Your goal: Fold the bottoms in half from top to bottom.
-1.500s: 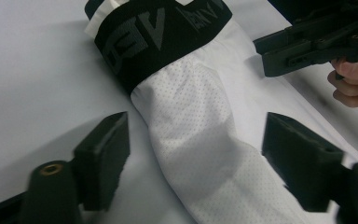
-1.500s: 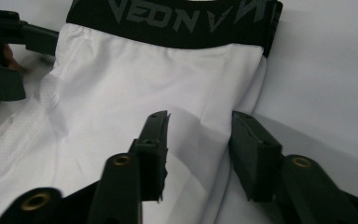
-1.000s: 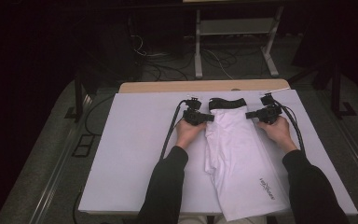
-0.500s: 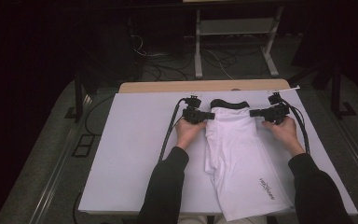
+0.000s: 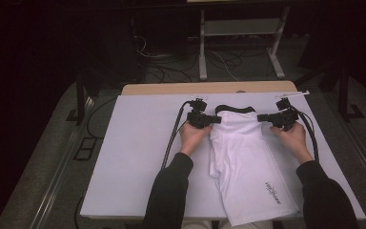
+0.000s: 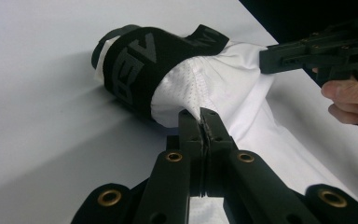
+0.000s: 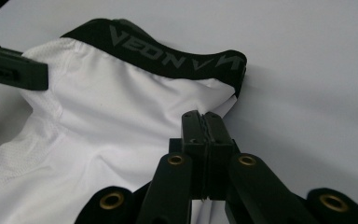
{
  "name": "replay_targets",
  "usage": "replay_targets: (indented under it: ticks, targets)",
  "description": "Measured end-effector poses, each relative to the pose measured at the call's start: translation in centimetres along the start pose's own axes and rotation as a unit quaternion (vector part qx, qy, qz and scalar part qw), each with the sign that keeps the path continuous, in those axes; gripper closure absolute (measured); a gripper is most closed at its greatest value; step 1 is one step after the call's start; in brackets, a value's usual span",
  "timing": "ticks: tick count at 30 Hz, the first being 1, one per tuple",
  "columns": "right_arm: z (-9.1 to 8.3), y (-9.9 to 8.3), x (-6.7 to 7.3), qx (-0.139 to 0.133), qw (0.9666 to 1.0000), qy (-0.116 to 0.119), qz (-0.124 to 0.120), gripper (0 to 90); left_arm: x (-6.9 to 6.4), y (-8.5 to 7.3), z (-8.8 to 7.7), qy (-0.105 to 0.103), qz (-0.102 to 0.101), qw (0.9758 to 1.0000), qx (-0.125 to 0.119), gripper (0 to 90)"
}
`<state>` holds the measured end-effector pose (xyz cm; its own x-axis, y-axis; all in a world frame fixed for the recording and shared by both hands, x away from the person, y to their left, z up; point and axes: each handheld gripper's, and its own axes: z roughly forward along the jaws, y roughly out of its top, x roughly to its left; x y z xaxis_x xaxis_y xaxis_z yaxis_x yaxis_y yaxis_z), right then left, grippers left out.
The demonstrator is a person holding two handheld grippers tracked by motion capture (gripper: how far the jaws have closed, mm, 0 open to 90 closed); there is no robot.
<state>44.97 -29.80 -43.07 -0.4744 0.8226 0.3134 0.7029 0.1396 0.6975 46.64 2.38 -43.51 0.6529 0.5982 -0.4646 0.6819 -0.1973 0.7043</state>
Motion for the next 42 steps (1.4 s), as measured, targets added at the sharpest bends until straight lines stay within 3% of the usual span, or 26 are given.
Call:
replay_targets:
  ticks: [9, 24, 42]
  targets:
    - [-0.4, -1.0, 0.2, -0.017, 0.9998, 0.003, 0.006, 87.9, -1.1, 0.0, -0.5, 0.000, 0.008, 1.0000, 0.005, 87.2]
    - [-1.9, -1.5, 1.0, -0.018, 0.9997, 0.013, -0.008, 87.9, -2.6, -0.8, -1.5, -0.013, 0.014, 0.9998, 0.001, 87.3]
    - [-4.1, -1.8, 2.5, -0.008, 0.9993, 0.024, -0.028, 87.9, -5.1, -1.3, -3.7, -0.030, 0.048, 0.9984, 0.007, 87.2]
